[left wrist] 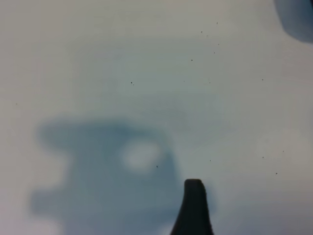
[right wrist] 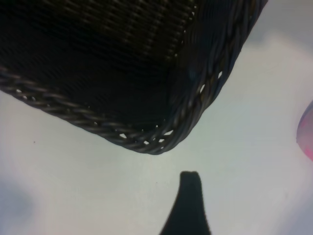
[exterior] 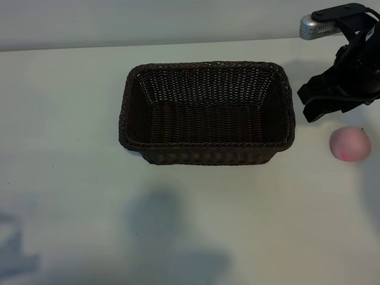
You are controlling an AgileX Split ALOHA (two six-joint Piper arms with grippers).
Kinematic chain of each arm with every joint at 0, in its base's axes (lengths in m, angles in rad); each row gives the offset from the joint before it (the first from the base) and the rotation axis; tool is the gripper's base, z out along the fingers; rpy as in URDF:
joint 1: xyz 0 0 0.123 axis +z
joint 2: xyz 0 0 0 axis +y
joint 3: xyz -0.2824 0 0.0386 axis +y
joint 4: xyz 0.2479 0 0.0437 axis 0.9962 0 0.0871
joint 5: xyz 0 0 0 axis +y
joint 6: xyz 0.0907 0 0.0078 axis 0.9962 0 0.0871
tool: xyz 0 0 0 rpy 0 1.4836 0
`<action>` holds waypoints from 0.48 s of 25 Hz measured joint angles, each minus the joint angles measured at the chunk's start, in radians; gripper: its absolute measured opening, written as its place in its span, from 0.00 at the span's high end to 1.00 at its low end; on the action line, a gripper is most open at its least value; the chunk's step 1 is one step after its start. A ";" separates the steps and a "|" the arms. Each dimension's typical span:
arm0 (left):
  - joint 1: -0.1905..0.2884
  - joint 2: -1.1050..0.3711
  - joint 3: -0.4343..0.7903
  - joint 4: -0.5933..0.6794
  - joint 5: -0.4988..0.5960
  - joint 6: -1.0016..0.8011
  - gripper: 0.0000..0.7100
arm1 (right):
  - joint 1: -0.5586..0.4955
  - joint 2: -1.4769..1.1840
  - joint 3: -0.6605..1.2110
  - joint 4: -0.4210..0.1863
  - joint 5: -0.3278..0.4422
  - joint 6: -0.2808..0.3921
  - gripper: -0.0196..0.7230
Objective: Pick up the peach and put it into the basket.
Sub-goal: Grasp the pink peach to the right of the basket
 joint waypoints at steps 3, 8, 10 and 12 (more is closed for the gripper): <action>-0.008 -0.018 0.000 0.000 0.001 0.000 0.16 | 0.000 0.000 0.000 0.000 0.000 0.000 0.17; -0.067 -0.084 0.000 0.000 0.000 0.001 0.16 | 0.000 0.000 0.000 0.000 -0.012 -0.001 0.17; -0.092 -0.126 0.000 0.000 0.000 0.001 0.16 | 0.000 0.000 0.000 -0.001 -0.018 0.001 0.17; -0.104 -0.164 0.000 0.000 0.000 0.001 0.16 | 0.000 0.000 0.000 -0.015 -0.019 0.013 0.17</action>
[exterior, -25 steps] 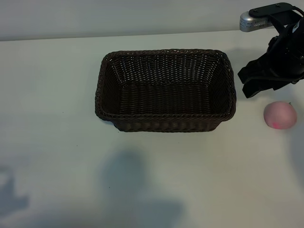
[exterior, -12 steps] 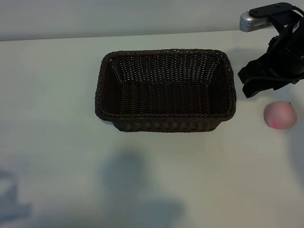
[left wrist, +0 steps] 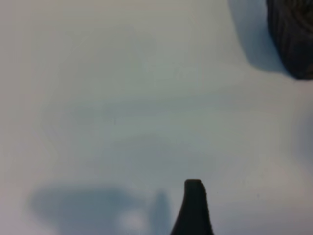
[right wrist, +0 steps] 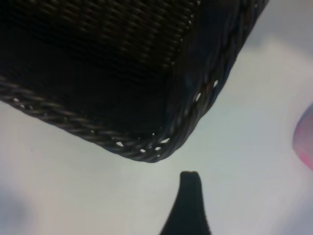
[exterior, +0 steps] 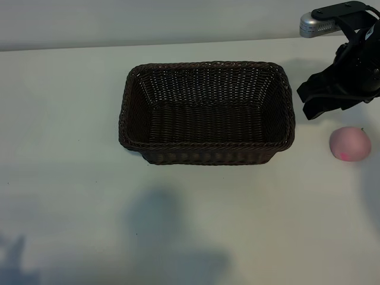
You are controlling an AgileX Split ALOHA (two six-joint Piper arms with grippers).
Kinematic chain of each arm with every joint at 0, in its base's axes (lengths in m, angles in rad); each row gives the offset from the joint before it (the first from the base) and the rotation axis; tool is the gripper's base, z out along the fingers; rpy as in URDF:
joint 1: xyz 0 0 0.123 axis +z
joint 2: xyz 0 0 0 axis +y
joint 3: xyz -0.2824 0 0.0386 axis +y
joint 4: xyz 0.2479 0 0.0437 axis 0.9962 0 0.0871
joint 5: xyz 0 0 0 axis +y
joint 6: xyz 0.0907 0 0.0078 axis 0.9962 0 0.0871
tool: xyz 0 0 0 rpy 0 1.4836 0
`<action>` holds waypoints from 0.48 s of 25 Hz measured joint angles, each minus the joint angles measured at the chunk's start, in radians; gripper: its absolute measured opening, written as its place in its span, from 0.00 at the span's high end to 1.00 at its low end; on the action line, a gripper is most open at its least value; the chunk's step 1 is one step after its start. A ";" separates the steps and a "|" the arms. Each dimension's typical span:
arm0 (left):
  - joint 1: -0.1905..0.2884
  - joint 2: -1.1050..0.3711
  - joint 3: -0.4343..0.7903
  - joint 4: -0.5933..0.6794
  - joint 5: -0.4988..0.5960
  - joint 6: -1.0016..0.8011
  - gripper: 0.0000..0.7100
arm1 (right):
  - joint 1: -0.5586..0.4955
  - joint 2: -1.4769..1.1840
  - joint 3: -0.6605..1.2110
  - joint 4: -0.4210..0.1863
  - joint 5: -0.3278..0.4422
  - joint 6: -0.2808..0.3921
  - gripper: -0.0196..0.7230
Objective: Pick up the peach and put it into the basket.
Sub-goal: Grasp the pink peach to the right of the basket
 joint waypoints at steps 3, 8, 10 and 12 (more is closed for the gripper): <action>-0.006 -0.008 0.000 0.000 0.001 0.000 0.17 | 0.001 0.000 0.000 -0.073 -0.021 0.060 0.17; -0.023 -0.008 0.005 -0.017 0.003 -0.042 0.17 | 0.001 0.000 0.025 -0.234 -0.079 0.203 0.17; -0.025 -0.008 0.012 -0.019 0.011 -0.063 0.17 | -0.003 0.000 0.052 -0.254 -0.118 0.228 0.17; -0.025 -0.008 0.012 -0.019 0.013 -0.072 0.17 | -0.016 0.002 0.098 -0.258 -0.162 0.236 0.17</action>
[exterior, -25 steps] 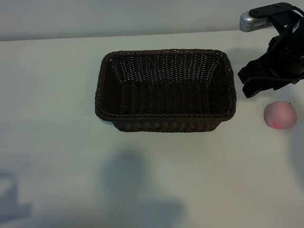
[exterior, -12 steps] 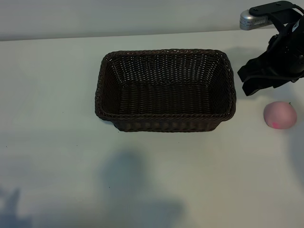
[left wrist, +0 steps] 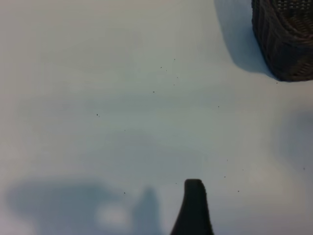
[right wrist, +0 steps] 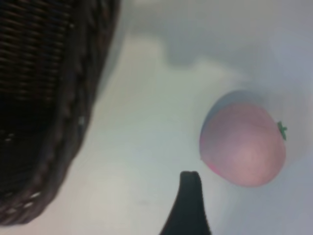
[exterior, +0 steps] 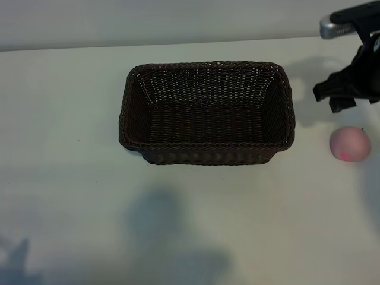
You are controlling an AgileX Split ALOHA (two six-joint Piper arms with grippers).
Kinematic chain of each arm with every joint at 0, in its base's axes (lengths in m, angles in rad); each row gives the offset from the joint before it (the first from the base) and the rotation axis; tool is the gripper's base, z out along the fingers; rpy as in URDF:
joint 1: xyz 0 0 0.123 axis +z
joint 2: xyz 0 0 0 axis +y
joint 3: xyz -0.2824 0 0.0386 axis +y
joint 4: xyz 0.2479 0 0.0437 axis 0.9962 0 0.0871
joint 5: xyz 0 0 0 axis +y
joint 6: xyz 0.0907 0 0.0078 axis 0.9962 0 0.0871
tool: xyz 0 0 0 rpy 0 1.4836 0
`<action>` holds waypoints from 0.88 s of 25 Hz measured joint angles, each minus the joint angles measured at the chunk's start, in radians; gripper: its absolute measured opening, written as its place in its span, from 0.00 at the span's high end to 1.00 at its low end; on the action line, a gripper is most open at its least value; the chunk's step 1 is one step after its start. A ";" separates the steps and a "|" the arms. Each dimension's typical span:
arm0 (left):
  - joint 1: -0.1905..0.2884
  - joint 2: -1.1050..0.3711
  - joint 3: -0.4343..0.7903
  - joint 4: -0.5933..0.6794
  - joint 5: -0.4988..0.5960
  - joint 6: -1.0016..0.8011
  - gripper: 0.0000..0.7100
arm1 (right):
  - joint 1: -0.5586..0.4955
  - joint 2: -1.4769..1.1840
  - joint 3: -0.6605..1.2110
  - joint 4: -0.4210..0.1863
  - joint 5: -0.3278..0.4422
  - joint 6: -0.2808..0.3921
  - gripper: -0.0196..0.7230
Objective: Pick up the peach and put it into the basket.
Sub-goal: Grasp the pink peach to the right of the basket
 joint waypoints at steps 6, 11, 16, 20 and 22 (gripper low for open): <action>0.000 0.000 0.000 -0.001 0.001 -0.003 0.17 | -0.069 0.011 0.131 -0.001 -0.128 0.016 0.17; 0.000 0.000 0.000 -0.001 0.001 -0.003 0.17 | -0.088 0.025 0.185 0.025 -0.224 0.017 0.17; 0.000 0.000 0.000 -0.001 0.002 -0.006 0.17 | -0.088 0.083 0.187 0.061 -0.277 -0.002 0.17; 0.000 0.000 0.000 -0.001 0.004 -0.006 0.17 | -0.088 0.129 0.187 0.067 -0.301 -0.008 0.17; 0.000 0.000 0.000 -0.001 0.004 -0.006 0.17 | -0.088 0.146 0.187 0.061 -0.316 -0.008 0.18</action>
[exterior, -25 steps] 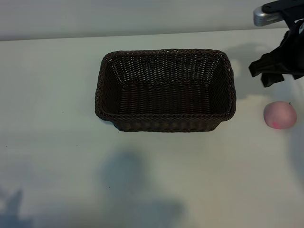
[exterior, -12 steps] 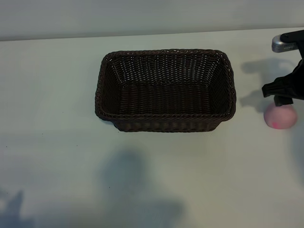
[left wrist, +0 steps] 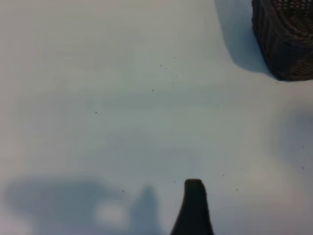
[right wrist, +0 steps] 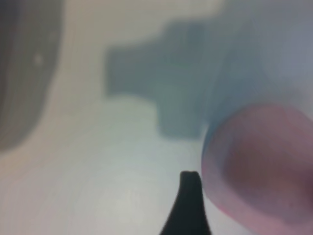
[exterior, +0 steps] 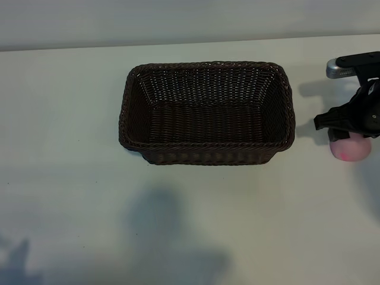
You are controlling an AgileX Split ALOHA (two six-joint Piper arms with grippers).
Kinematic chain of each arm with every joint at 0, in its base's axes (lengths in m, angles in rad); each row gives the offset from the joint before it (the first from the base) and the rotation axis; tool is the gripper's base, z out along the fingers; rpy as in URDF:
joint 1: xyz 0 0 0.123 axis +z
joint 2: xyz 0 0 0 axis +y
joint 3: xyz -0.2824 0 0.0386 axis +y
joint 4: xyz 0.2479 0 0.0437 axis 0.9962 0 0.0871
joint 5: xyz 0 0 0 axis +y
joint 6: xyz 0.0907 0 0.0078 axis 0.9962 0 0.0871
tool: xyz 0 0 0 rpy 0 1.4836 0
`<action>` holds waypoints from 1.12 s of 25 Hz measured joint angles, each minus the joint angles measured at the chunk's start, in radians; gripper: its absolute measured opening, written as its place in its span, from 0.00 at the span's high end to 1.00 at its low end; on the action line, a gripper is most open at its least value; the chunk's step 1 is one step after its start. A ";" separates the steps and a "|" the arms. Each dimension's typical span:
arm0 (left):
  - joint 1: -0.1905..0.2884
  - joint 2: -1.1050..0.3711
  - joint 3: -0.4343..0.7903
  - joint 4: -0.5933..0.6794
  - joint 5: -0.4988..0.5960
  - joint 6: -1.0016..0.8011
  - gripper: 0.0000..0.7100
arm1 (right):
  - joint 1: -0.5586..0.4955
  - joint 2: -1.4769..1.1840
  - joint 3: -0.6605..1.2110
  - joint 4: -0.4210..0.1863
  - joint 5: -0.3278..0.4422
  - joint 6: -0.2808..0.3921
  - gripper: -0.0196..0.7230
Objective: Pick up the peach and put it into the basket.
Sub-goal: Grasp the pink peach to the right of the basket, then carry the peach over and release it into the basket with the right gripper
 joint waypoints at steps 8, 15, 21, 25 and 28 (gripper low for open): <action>0.000 0.000 0.000 0.000 0.000 0.000 0.17 | 0.000 0.071 0.000 -0.020 -0.012 0.011 0.52; 0.000 0.000 0.000 0.000 0.000 0.000 0.17 | 0.000 0.074 -0.002 -0.020 -0.013 0.025 0.91; 0.000 0.000 0.000 0.000 0.000 0.000 0.17 | 0.000 0.046 -0.082 -0.020 0.125 0.016 0.91; 0.000 0.000 0.000 0.000 0.000 0.000 0.17 | -0.001 -0.018 -0.189 -0.013 0.257 0.011 0.91; 0.000 0.000 0.000 0.000 0.000 0.000 0.17 | -0.002 -0.069 -0.275 -0.017 0.333 0.011 0.91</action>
